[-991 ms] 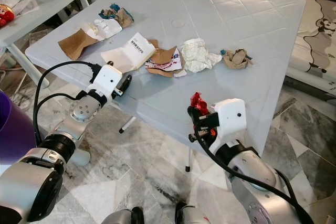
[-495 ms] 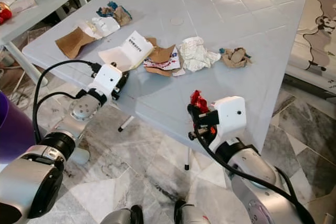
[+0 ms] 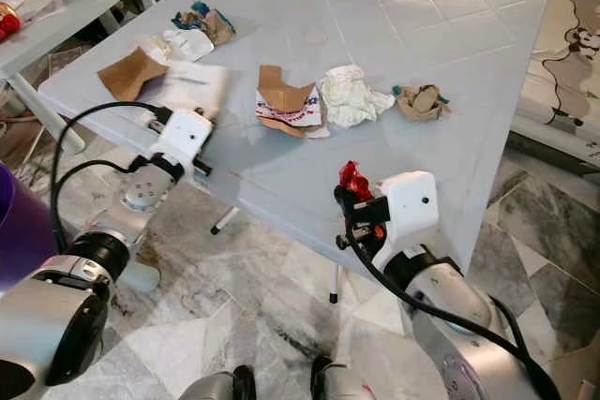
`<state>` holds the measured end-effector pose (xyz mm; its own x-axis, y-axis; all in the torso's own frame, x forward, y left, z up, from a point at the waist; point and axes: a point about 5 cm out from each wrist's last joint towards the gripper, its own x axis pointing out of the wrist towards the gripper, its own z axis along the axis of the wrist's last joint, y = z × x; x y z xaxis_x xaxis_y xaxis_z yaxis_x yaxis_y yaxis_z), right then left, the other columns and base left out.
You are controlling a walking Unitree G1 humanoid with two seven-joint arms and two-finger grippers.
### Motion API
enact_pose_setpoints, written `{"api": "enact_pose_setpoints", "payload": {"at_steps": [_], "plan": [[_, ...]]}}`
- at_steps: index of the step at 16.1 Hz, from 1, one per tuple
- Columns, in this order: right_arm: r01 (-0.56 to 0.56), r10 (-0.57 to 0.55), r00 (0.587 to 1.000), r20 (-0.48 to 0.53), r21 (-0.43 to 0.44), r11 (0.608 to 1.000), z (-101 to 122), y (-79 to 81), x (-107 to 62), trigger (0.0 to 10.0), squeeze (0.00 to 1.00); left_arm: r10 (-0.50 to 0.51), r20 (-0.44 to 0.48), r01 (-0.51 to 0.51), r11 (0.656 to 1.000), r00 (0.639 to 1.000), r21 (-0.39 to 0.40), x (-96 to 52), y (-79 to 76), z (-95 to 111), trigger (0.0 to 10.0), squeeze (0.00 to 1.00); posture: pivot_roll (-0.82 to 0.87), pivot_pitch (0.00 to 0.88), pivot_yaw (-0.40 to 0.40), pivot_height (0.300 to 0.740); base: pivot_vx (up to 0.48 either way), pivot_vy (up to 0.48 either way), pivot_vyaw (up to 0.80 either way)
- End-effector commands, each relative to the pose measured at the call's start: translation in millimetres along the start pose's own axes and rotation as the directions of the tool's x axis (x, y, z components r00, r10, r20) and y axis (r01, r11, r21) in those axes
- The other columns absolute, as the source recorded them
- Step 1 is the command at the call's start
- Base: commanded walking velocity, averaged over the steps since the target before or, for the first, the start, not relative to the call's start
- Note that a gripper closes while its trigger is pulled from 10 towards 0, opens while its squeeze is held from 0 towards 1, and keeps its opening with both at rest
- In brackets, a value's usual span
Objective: Picking trash to rubbish bin
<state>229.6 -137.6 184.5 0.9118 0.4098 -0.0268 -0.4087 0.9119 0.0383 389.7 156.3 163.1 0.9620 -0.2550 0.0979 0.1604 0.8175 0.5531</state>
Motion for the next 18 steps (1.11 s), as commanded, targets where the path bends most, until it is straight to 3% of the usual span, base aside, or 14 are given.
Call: {"api": "enact_pose_setpoints", "payload": {"at_steps": [1,7,13,14,18], "plan": [[-0.009,0.009,1.000,0.005,-0.004,1.000,0.0,1.0,0.9,0.0,0.00,0.034,-0.016,-0.033,0.999,0.999,0.016,-2.7,8.8,-4.9,0.0,0.00,-0.16,0.198,0.005,0.740,0.000,0.000,0.00],[-0.016,0.016,1.000,0.027,-0.003,1.000,-2.3,0.9,12.5,0.0,0.00,0.144,0.110,-0.143,0.990,0.983,-0.016,-2.9,25.6,10.9,0.0,0.00,-0.12,0.157,0.017,0.740,0.000,0.000,0.00],[0.055,-0.054,0.996,0.064,-0.025,0.998,-2.3,-6.2,24.5,0.0,0.00,0.133,0.270,-0.122,0.991,0.954,-0.056,-0.2,19.8,37.7,0.0,0.00,-0.09,0.135,0.038,0.740,0.000,0.000,0.00],[0.085,-0.082,0.994,0.073,-0.033,0.996,-2.2,-9.4,26.4,0.0,0.00,0.167,0.273,-0.139,0.983,0.947,-0.118,-1.7,22.1,38.8,0.0,0.00,-0.08,0.131,0.043,0.740,0.000,0.000,0.00],[0.153,-0.149,0.982,0.114,-0.030,0.988,-0.6,-16.1,33.7,0.0,0.00,0.309,0.280,-0.264,0.946,0.909,-0.186,-25.7,37.9,39.1,0.0,0.00,-0.04,0.126,0.054,0.740,0.000,0.000,0.00]]}}
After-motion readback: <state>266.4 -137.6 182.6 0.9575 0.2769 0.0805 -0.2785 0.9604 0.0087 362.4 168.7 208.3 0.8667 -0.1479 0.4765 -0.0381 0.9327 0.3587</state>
